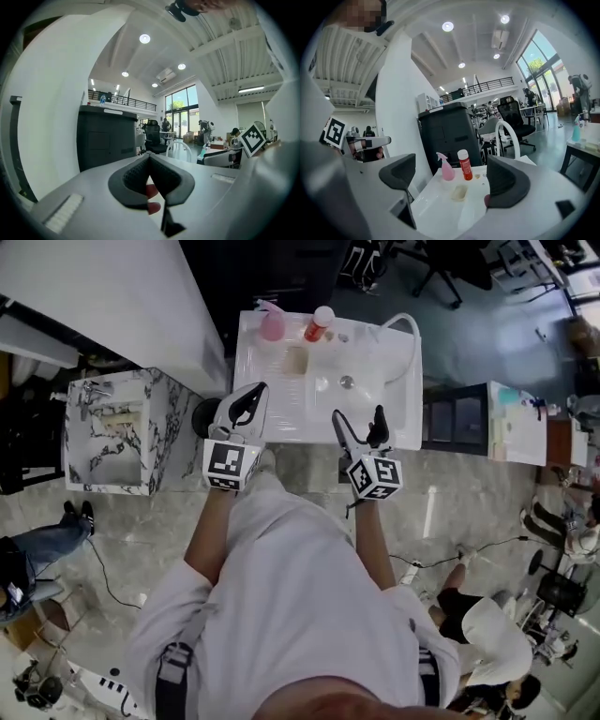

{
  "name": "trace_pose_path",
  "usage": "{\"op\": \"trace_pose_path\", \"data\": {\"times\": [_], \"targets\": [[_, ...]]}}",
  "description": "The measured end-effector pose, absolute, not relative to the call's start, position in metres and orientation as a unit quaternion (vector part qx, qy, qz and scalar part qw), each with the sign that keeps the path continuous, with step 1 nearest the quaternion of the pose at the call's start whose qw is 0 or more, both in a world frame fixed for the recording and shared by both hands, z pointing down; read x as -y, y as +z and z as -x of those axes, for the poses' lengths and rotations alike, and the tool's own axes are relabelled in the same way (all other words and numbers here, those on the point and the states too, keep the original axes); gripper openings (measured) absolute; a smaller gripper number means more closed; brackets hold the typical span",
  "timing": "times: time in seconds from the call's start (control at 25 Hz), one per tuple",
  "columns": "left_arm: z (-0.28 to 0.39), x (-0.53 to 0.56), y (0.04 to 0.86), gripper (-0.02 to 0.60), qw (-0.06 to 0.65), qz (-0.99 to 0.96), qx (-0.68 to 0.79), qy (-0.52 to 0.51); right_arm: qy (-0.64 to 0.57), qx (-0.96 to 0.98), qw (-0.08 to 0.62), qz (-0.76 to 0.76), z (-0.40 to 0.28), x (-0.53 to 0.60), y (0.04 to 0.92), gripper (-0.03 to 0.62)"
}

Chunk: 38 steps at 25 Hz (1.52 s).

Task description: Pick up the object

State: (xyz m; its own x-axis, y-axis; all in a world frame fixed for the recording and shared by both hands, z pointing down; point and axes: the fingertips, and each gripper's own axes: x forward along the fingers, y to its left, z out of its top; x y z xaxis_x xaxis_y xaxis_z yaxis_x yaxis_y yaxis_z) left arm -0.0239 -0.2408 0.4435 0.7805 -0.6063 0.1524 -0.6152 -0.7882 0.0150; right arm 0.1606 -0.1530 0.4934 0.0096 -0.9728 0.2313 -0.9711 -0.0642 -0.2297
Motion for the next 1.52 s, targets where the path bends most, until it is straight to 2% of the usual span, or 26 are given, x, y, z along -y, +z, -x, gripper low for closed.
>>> {"op": "trace_pose_path", "data": {"times": [0.28,0.48,1.08,1.52], "targets": [[0.033,0.285,0.462,0.000,0.059,-0.939,0.329,0.080,-0.237,-0.677,-0.001,0.697,-0.165,0.220,0.549,0.474],[0.063,0.295,0.477,0.000,0.069,-0.922,0.368,0.100,-0.310,-0.670,0.006,0.675,-0.169,0.259,0.609,0.474],[0.156,0.252,0.513,0.000,0.127,-0.834,0.505,0.184,-0.469,-0.627,-0.058,0.619,-0.175,0.349,0.794,0.441],[0.182,0.225,0.515,0.000,0.139,-0.790,0.562,0.201,-0.547,-0.580,-0.059,0.601,-0.172,0.369,0.853,0.374]]}}
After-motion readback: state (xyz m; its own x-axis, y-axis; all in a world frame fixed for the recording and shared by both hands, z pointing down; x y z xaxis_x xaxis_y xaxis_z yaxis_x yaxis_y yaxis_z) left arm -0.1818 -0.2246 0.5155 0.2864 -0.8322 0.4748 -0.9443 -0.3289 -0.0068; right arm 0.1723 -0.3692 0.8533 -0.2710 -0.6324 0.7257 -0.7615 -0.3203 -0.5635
